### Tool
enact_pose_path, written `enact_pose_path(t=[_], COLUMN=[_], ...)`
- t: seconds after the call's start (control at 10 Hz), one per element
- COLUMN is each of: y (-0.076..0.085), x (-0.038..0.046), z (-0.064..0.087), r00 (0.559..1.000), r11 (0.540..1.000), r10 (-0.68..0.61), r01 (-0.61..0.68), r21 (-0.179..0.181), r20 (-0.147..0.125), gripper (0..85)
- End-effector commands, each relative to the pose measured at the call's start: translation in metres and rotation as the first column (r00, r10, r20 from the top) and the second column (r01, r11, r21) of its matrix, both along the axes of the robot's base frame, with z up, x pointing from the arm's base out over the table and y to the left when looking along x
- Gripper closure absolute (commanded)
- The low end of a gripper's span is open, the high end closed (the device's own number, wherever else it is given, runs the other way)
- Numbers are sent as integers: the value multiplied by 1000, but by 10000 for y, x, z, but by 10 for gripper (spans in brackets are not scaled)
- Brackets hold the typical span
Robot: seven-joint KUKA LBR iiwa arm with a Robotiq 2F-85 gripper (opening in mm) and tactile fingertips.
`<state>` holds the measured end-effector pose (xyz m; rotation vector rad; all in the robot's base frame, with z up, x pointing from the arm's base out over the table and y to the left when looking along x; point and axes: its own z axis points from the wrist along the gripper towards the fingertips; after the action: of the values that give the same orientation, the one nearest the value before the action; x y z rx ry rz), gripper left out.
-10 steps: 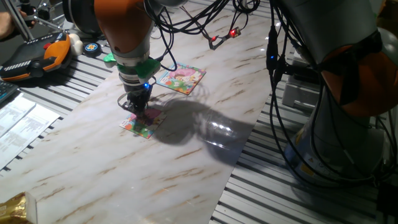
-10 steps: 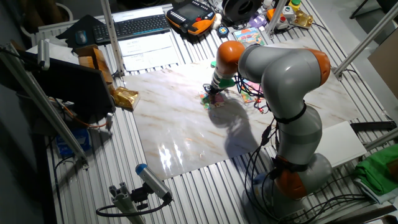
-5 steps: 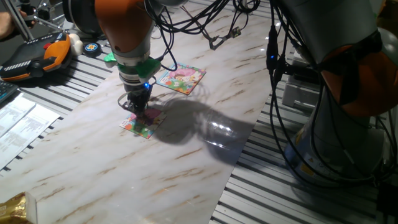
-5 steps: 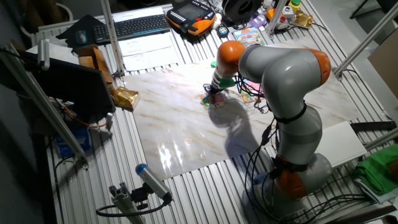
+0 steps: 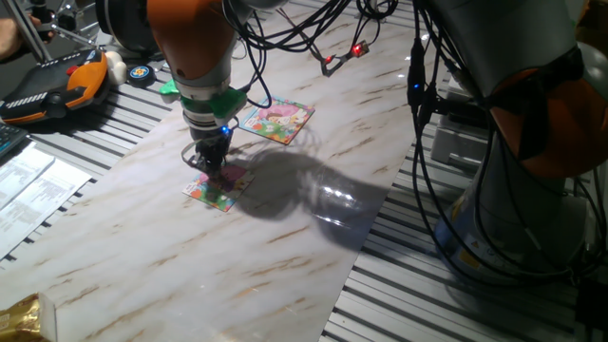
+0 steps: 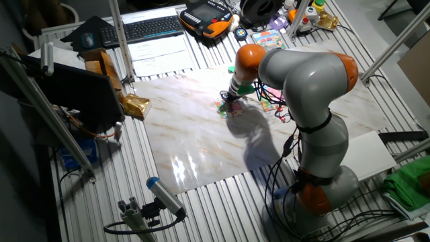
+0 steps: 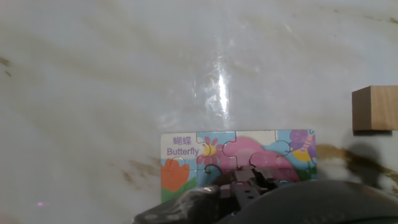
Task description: Assemble one piece of a puzzle
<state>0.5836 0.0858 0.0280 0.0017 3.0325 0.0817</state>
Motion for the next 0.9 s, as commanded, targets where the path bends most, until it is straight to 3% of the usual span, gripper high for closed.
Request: enact_pose_path(t=[0.0, 0.8], y=[1, 16], x=[0, -9], z=[-1, 7], r00=[1000, 997], r11=[1000, 997], r10=[8, 70], r01=[-8, -70], r21=[-2, -16], r20=[2, 9], gripper=[843, 843])
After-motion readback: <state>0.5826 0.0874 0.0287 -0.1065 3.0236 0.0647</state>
